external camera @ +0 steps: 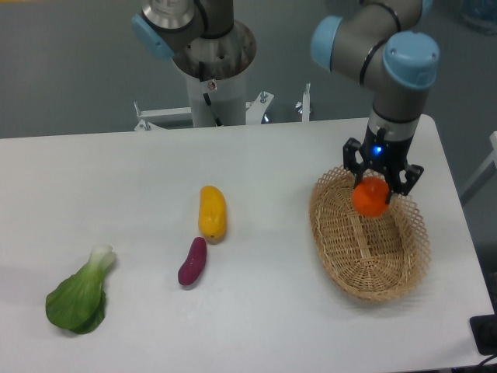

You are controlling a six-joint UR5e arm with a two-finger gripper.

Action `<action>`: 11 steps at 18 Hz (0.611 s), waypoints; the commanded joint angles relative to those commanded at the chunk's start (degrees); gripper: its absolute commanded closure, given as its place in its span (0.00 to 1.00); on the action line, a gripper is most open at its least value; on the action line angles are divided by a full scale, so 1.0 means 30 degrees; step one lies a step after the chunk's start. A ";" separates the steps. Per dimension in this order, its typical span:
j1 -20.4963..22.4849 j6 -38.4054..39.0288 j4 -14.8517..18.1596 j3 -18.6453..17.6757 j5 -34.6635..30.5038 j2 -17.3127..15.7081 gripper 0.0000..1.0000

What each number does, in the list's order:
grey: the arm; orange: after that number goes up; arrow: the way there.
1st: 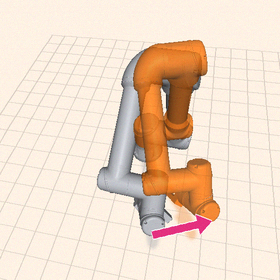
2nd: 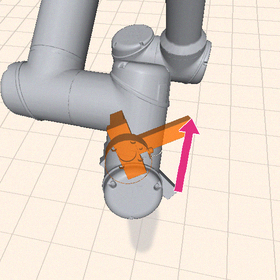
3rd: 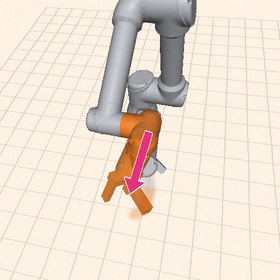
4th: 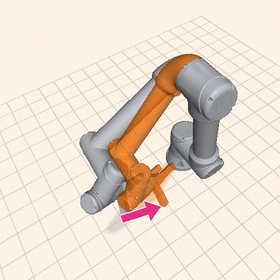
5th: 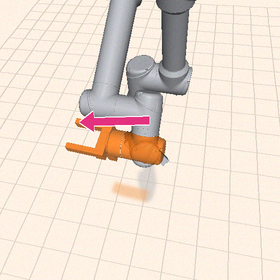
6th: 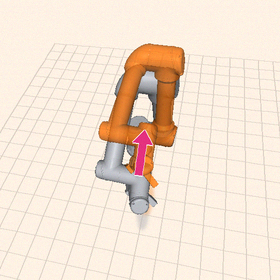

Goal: Place the orange in the basket
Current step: 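Carry the orange over the basket center and lower it, then open the gripper to release the orange into the basket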

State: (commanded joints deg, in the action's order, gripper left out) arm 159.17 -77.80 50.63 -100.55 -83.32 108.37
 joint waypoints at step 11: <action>-0.0088 0.2582 -0.0412 -0.0498 0.0000 0.1027 0.47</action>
State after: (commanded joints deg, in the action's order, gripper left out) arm 158.91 -70.05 49.39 -102.04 -83.32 111.45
